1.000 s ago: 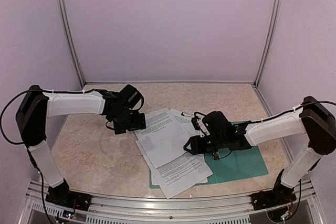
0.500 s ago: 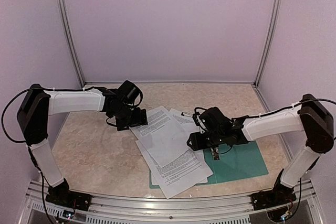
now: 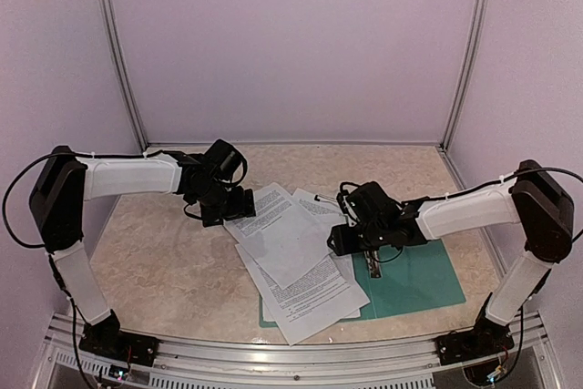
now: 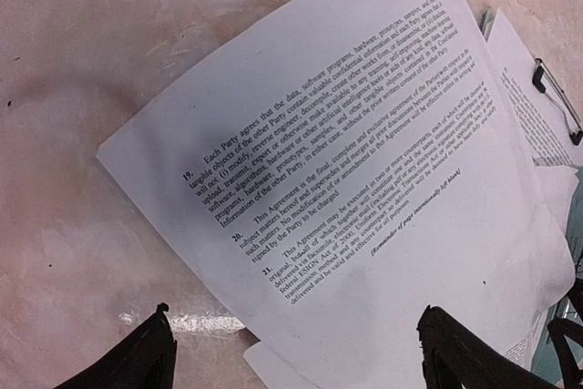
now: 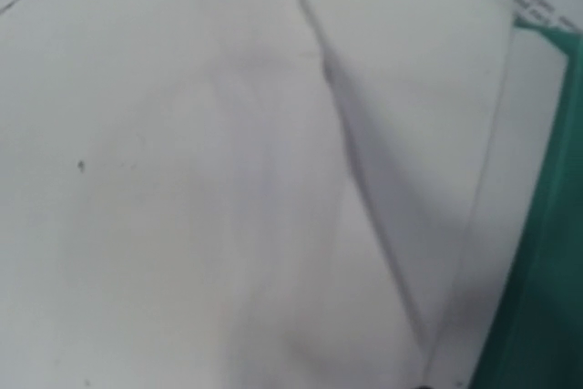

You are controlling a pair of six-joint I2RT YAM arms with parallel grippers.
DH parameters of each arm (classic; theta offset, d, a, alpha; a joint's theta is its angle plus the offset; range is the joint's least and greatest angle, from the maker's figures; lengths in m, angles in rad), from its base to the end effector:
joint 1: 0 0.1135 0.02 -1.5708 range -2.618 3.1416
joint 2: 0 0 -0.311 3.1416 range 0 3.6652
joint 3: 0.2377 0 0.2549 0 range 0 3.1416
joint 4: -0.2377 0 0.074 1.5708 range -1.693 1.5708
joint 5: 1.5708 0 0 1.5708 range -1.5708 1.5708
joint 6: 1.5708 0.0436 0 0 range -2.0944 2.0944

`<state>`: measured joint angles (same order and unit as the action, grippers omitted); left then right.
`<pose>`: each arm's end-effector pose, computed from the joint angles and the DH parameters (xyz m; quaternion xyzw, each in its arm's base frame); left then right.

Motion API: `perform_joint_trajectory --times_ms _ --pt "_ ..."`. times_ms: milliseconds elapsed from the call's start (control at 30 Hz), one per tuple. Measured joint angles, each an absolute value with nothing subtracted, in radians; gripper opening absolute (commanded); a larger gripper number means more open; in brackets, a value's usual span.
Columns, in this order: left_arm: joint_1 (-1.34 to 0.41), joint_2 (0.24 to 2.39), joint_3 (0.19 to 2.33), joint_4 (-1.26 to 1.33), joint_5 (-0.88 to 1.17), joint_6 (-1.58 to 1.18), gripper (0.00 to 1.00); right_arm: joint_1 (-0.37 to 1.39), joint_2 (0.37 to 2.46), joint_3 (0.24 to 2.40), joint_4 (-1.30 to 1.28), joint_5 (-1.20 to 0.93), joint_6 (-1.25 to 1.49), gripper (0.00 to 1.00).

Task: Put the files into the folder
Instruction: Move the folder with some files.

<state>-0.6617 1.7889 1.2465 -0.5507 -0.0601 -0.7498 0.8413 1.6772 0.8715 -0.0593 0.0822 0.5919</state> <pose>0.3049 -0.2342 0.2363 -0.0499 0.9699 -0.1312 0.1989 0.2320 0.2541 0.1962 -0.1025 0.9321 0.1977 0.2857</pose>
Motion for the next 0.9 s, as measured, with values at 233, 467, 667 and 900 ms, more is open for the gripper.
perform_joint_trajectory --times_ms 233,467,667,900 --pt "-0.663 1.779 1.246 -0.555 -0.070 -0.749 0.90 0.834 1.677 0.852 -0.030 0.091 0.617 0.54" --pt "-0.663 1.774 1.246 -0.561 -0.086 -0.749 0.90 0.819 1.670 0.797 0.046 0.092 0.682 0.54" --pt "-0.663 1.773 1.246 -0.569 -0.093 -0.746 0.90 0.814 1.670 0.784 0.085 0.094 0.712 0.53" --pt "-0.663 1.755 1.246 -0.569 -0.100 -0.746 0.90 0.803 1.671 0.784 0.121 0.084 0.727 0.48"
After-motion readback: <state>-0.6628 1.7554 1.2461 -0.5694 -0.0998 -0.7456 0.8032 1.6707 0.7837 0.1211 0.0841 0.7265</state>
